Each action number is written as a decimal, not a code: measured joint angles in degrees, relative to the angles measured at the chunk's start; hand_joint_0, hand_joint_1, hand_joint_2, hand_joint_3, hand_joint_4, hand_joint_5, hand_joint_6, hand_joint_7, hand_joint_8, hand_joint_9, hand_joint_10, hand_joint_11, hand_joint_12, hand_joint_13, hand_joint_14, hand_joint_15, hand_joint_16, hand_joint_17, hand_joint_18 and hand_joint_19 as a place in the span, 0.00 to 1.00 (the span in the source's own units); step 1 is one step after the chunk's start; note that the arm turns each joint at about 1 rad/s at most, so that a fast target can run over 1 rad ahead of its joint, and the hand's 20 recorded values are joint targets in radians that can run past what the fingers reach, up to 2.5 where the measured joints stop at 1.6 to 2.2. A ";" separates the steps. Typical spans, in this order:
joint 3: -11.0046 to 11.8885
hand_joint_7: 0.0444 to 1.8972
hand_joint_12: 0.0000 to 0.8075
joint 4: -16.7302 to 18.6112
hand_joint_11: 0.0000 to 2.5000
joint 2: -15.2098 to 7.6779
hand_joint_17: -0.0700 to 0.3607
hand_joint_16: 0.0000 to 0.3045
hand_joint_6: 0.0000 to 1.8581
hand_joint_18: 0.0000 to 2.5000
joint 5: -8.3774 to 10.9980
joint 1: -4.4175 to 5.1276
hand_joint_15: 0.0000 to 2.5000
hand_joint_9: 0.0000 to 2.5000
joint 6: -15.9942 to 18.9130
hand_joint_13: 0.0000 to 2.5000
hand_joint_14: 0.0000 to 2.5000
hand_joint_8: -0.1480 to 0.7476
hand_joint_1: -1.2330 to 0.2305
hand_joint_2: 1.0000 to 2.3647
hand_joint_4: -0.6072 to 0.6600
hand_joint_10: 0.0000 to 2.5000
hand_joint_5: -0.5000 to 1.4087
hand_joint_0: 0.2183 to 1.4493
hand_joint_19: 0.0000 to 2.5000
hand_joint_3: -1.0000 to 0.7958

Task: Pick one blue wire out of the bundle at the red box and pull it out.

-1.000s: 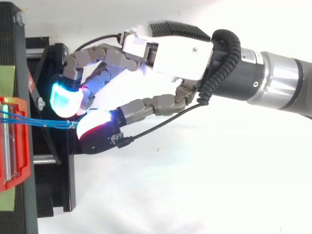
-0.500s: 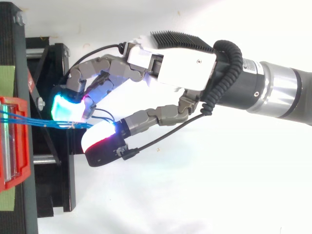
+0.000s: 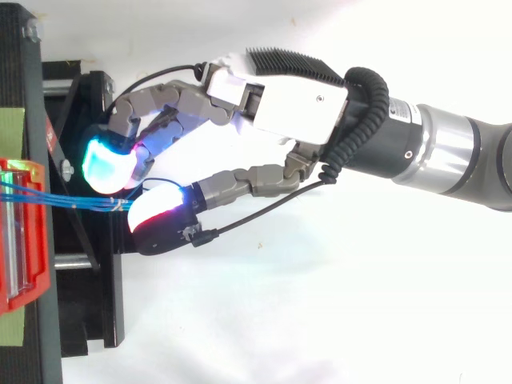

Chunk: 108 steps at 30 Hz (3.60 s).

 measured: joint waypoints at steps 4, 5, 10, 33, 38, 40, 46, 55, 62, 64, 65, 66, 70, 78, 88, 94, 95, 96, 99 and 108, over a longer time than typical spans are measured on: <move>-0.01 0.44 0.54 0.14 0.18 -0.04 0.47 0.19 0.43 0.32 0.17 0.21 0.13 0.32 0.01 0.35 0.00 0.56 0.37 0.01 0.66 0.00 0.16 0.30 0.16 0.34; 0.00 0.44 0.54 0.09 0.18 -0.04 0.47 0.19 0.43 0.32 0.17 0.25 0.12 0.32 0.02 0.35 0.00 0.56 0.37 0.01 0.66 0.00 0.16 0.31 0.17 0.34; 0.01 0.44 0.54 0.14 0.18 -0.05 0.47 0.19 0.43 0.32 -0.01 0.29 0.12 0.32 0.03 0.35 0.00 0.56 0.37 0.01 0.67 0.00 0.16 0.31 0.17 0.34; 0.03 0.47 0.54 2.14 0.19 -0.08 0.47 0.19 0.49 0.32 0.10 1.15 0.12 0.33 -3.20 0.35 0.00 0.57 0.37 0.01 0.64 0.00 0.16 0.30 0.16 0.36; 0.03 0.51 0.54 2.17 0.20 -0.08 0.47 0.19 0.51 0.32 0.03 1.18 0.12 0.33 -3.21 0.35 0.00 0.57 0.36 0.01 0.59 0.00 0.16 0.30 0.16 0.43; 0.03 0.51 0.54 2.17 0.19 -0.07 0.47 0.19 0.51 0.32 -0.01 1.17 0.12 0.33 -3.19 0.35 0.00 0.57 0.36 0.01 0.58 0.00 0.16 0.31 0.16 0.44; 0.03 0.53 0.55 2.18 0.20 -0.07 0.47 0.19 0.51 0.33 -0.07 1.16 0.13 0.33 -3.16 0.36 0.00 0.58 0.36 0.02 0.55 0.00 0.17 0.30 0.16 0.49; 0.03 0.58 0.58 1.70 0.19 -0.01 0.50 0.21 0.51 0.35 -0.31 0.83 0.13 0.35 -2.86 0.37 0.00 0.61 0.34 0.01 0.48 0.00 0.18 0.31 0.15 0.56; 0.03 0.58 0.59 0.49 0.20 0.79 0.50 0.21 0.51 0.35 -1.63 0.59 0.13 0.35 -2.49 0.38 0.00 0.61 0.33 0.01 0.46 0.00 0.19 0.32 0.15 0.56; 0.03 0.57 0.58 -0.28 0.20 1.08 0.50 0.21 0.51 0.35 -1.89 0.58 0.13 0.35 -2.45 0.37 0.00 0.61 0.33 0.01 0.47 0.00 0.18 0.32 0.15 0.55; 0.03 0.57 0.58 -0.64 0.20 1.21 0.50 0.21 0.51 0.35 -1.95 0.56 0.13 0.35 -2.43 0.37 0.00 0.60 0.33 0.01 0.47 0.00 0.18 0.32 0.15 0.54; 0.03 0.57 0.58 -1.25 0.20 1.44 0.49 0.21 0.51 0.35 -2.04 0.55 0.13 0.35 -2.40 0.37 0.00 0.60 0.33 0.01 0.48 0.00 0.18 0.32 0.15 0.54; 0.03 0.57 0.57 -4.69 0.19 2.51 0.48 0.20 0.51 0.34 -2.49 0.49 0.13 0.35 -2.32 0.37 0.00 0.59 0.33 0.01 0.50 0.00 0.18 0.32 0.16 0.51; 0.03 0.58 0.55 -14.75 0.19 6.79 0.46 0.19 0.51 0.33 -4.82 -0.11 0.13 0.34 -1.51 0.37 0.00 0.57 0.33 0.01 0.54 0.00 0.18 0.33 0.16 0.48; 0.03 0.64 0.55 -29.85 0.20 13.65 0.46 0.19 0.50 0.36 -6.60 -1.34 0.14 0.36 0.23 0.39 0.00 0.59 0.27 0.01 0.62 0.00 0.18 0.38 0.15 0.33; 0.07 0.63 0.54 -36.98 0.20 15.60 0.46 0.18 0.50 0.36 -6.56 -1.82 0.14 0.37 0.63 0.39 0.00 0.59 0.27 0.00 0.65 0.00 0.18 0.38 0.16 0.28; 0.21 0.64 0.54 -37.43 0.20 15.69 0.46 0.18 0.50 0.36 -6.58 -1.88 0.14 0.37 0.89 0.39 0.01 0.59 0.27 0.00 0.66 0.00 0.18 0.37 0.16 0.28; 0.46 0.63 0.54 -37.96 0.20 15.78 0.46 0.18 0.50 0.36 -6.71 -1.95 0.14 0.37 1.31 0.39 0.00 0.59 0.29 0.00 0.66 0.00 0.19 0.35 0.16 0.28; 1.27 0.60 0.55 -39.37 0.20 15.88 0.46 0.19 0.50 0.36 -7.42 -2.13 0.14 0.37 2.31 0.39 0.00 0.59 0.33 0.00 0.66 0.00 0.19 0.32 0.17 0.28; 3.91 0.59 0.57 -46.21 0.20 15.91 0.49 0.21 0.49 0.35 -9.87 -2.80 0.15 0.36 4.27 0.37 0.01 0.60 0.38 0.00 0.65 0.00 0.18 0.24 0.18 0.28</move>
